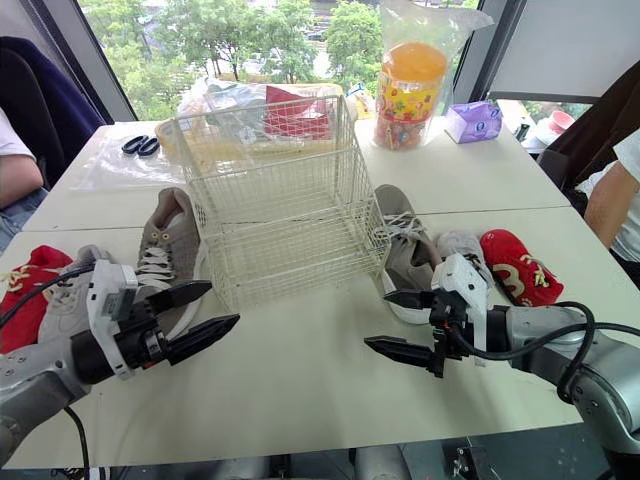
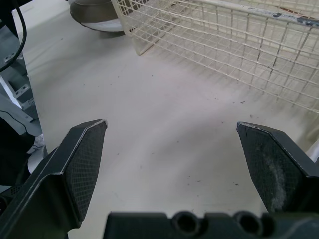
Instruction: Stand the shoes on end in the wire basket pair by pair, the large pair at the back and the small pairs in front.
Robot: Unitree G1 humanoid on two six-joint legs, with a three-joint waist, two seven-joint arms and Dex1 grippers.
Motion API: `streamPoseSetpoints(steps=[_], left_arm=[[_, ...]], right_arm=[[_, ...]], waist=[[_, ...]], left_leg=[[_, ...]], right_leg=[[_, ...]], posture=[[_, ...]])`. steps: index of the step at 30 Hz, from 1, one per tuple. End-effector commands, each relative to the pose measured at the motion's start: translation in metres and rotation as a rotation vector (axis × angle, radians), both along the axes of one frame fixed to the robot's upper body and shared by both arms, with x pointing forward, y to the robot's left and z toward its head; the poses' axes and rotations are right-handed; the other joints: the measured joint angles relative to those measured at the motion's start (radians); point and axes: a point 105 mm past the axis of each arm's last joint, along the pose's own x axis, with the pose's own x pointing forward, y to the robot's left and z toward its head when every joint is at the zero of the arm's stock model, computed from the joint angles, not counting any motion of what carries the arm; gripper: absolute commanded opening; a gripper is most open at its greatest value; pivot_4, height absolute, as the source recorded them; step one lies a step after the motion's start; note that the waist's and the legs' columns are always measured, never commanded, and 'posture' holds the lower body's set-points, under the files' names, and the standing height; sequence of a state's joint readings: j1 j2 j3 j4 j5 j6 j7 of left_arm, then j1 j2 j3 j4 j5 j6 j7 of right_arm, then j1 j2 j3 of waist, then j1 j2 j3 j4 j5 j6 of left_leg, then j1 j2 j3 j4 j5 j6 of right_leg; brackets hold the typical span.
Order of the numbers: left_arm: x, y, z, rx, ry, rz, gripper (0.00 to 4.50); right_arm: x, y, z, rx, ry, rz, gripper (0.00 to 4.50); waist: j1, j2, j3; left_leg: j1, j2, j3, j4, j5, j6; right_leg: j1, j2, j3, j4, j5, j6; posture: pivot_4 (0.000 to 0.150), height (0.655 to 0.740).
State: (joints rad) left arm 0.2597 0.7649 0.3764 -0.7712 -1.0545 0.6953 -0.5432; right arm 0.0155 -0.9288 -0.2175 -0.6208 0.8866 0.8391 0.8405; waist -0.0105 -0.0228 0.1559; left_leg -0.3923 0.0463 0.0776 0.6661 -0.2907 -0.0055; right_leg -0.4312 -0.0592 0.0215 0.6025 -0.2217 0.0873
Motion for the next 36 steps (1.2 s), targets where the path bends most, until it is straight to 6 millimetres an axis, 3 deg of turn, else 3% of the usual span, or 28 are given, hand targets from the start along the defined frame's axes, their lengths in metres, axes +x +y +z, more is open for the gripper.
streamPoseSetpoints(steps=[1,20,24,27,31,36], left_arm=[[-0.006,-0.006,0.01,0.014,-0.043,-0.041,4.43],[-0.014,-0.009,0.013,0.004,-0.001,-0.098,4.43],[-0.022,0.0,0.009,0.078,0.024,-0.138,4.43],[-0.023,0.022,0.012,0.175,0.041,-0.152,4.43],[-0.016,0.044,0.034,0.261,-0.018,-0.184,4.43],[-0.008,0.035,0.066,0.266,-0.129,-0.275,4.43]], right_arm=[[0.001,-0.003,0.013,0.009,-0.049,-0.009,4.5],[0.003,-0.001,0.018,0.0,-0.068,0.0,4.5],[0.007,0.002,0.03,-0.011,-0.119,0.02,4.5],[0.018,0.005,0.049,-0.056,-0.224,0.052,4.5],[0.038,0.008,0.069,-0.169,-0.377,0.107,4.5],[0.064,0.013,0.071,-0.381,-0.52,0.215,4.5]], waist=[[0.0,0.0,0.0],[0.0,0.0,0.0],[-0.003,0.0,0.001],[-0.004,0.001,0.001],[-0.003,0.003,0.003],[-0.003,0.004,0.006]], left_leg=[[0.0,0.0,0.0,0.0,0.0,0.0],[0.0,0.0,0.0,0.0,0.0,0.0],[0.0,0.0,0.0,0.0,0.0,0.0],[0.0,0.0,0.0,0.0,0.0,0.0],[0.001,0.0,0.001,0.0,0.0,0.0],[-0.001,0.0,0.003,0.0,0.0,0.0]], right_leg=[[0.0,0.0,0.0,0.0,0.0,0.0],[0.0,0.0,0.0,0.0,0.0,0.0],[0.0,0.0,0.0,0.0,0.0,0.0],[-0.001,0.0,0.0,0.0,0.0,0.0],[-0.004,0.0,0.0,0.001,0.0,0.0],[-0.007,-0.001,0.0,0.0,0.0,-0.001]], posture=[[0.15,0.74],[0.15,0.74],[0.15,0.74],[0.15,0.74],[0.15,0.74],[0.15,0.74]])
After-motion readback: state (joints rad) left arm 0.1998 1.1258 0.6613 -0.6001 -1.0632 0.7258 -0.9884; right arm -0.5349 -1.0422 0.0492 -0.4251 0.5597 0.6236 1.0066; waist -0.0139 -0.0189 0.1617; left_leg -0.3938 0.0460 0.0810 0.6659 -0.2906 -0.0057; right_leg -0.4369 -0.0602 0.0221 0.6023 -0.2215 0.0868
